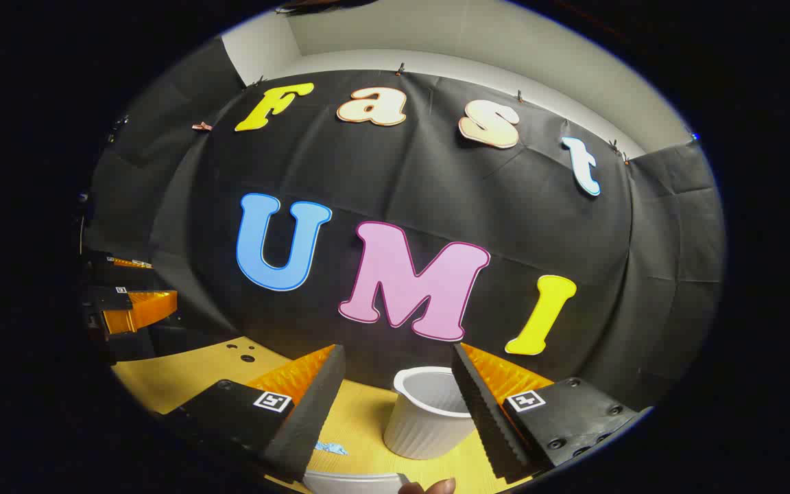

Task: Pick up the small broom and dustpan from the desktop, sweep the trash into the dustpan with the broom, and then empty the trash into the garbage bin.

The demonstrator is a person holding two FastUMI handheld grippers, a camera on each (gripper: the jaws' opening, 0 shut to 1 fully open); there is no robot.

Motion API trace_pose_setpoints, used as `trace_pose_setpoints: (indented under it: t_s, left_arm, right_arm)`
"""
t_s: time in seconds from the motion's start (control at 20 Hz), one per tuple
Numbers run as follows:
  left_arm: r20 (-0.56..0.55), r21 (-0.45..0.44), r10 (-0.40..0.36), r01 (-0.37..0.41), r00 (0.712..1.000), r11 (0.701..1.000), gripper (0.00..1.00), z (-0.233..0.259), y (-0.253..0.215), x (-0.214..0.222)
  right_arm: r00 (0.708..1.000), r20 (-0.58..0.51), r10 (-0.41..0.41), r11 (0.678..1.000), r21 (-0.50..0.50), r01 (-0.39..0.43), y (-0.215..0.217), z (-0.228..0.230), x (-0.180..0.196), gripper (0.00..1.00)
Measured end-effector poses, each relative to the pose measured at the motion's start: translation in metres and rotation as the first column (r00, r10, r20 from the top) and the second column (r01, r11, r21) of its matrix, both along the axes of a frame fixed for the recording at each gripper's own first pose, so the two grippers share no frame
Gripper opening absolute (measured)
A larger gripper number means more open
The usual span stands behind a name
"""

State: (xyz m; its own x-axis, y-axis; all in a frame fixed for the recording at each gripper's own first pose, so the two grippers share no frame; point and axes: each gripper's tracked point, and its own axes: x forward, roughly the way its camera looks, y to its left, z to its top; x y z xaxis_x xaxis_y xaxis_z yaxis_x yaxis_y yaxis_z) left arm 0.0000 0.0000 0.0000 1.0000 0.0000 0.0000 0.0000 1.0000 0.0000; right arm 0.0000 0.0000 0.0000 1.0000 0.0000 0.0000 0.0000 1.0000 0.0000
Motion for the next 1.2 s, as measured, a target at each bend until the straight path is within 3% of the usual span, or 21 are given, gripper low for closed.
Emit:
trace_pose_setpoints:
  t_s: [0.15,0.2,0.65,0.85,1.0,1.2]
  left_arm:
    - [0.001,-0.001,-0.005,0.005,1.000,1.000,0.96,-0.001,-0.003,-0.003]
    - [0.000,0.001,-0.008,0.008,1.000,1.000,0.96,0.000,-0.004,-0.003]
    - [-0.052,-0.038,0.013,-0.015,0.999,0.999,0.96,-0.019,-0.011,-0.005]
    - [-0.055,-0.020,0.022,-0.023,0.998,1.000,0.96,-0.018,-0.017,-0.005]
    - [-0.063,-0.004,0.025,-0.026,0.998,1.000,0.96,-0.020,-0.021,-0.005]
    - [-0.061,0.012,0.032,-0.032,0.998,0.999,0.96,-0.020,-0.023,-0.004]
  right_arm:
    - [1.000,-0.014,0.000,1.000,0.007,0.001,-0.002,-0.003,-0.003,0.93]
    - [1.000,-0.021,0.003,1.000,0.012,-0.003,-0.002,-0.004,-0.004,0.97]
    - [0.997,-0.077,0.031,0.999,0.047,-0.027,-0.018,-0.022,-0.020,0.97]
    - [0.984,-0.146,0.104,0.994,0.033,-0.100,-0.017,-0.048,-0.033,0.98]
    - [0.947,-0.275,0.163,0.986,0.026,-0.162,-0.019,-0.094,-0.055,0.98]
    - [0.854,-0.466,0.229,0.971,0.046,-0.235,-0.014,-0.168,-0.097,0.98]
